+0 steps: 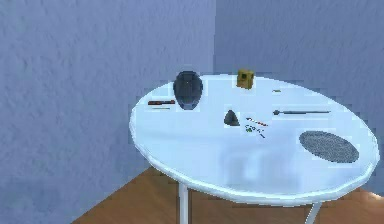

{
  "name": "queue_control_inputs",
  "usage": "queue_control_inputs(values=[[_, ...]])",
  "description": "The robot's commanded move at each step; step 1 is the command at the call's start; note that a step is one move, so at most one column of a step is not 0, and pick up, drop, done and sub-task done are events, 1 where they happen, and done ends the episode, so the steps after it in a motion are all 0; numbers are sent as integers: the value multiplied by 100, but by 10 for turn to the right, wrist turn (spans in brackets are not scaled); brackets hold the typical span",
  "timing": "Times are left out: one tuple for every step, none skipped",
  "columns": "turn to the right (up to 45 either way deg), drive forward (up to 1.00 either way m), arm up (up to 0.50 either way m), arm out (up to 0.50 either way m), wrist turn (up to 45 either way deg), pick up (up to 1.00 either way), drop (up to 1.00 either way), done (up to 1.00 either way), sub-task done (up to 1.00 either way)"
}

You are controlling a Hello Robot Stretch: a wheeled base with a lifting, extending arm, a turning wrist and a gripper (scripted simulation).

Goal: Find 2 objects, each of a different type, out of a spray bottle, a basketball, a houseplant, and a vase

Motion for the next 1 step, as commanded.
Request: queue_control_inputs(values=[[0,0,0,0,0,0,0,100,0]])
